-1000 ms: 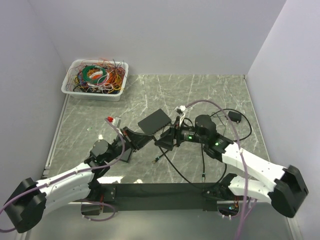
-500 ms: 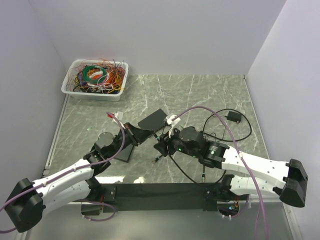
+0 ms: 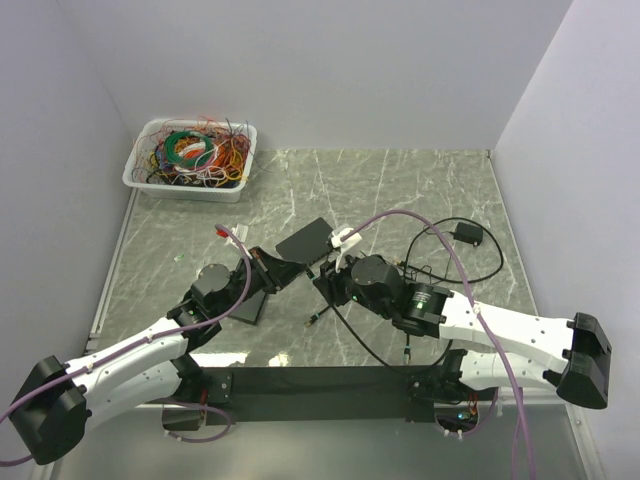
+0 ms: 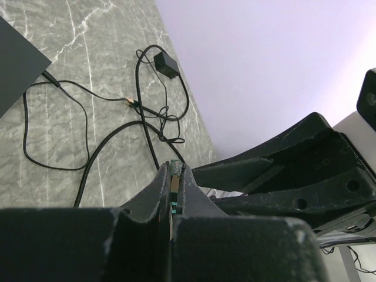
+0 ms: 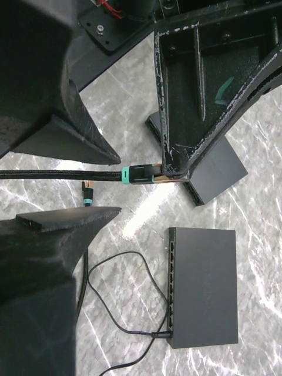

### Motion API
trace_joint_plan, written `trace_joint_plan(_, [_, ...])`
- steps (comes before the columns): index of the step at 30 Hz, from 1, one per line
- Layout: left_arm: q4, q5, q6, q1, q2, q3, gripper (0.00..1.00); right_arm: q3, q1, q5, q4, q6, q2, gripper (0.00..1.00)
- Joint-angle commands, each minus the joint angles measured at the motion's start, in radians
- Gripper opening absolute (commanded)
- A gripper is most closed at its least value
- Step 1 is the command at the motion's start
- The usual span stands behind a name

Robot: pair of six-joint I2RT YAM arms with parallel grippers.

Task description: Insert the plug into the switch port

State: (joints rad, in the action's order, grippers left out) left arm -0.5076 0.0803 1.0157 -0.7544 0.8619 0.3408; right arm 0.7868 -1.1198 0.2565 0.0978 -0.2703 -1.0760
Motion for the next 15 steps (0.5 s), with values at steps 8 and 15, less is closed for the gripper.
trace_joint_plan(8, [-0.028, -0.005, 0.009, -0.005, -0.001, 0.023, 0.01, 0.061, -0.012, 0.010, -0.055, -0.012, -0.045, 0.37])
trace_joint_plan(15, [-0.012, -0.010, 0.006, -0.003, -0.014, 0.021, 0.01, 0.086, -0.014, 0.026, -0.052, -0.007, -0.067, 0.32])
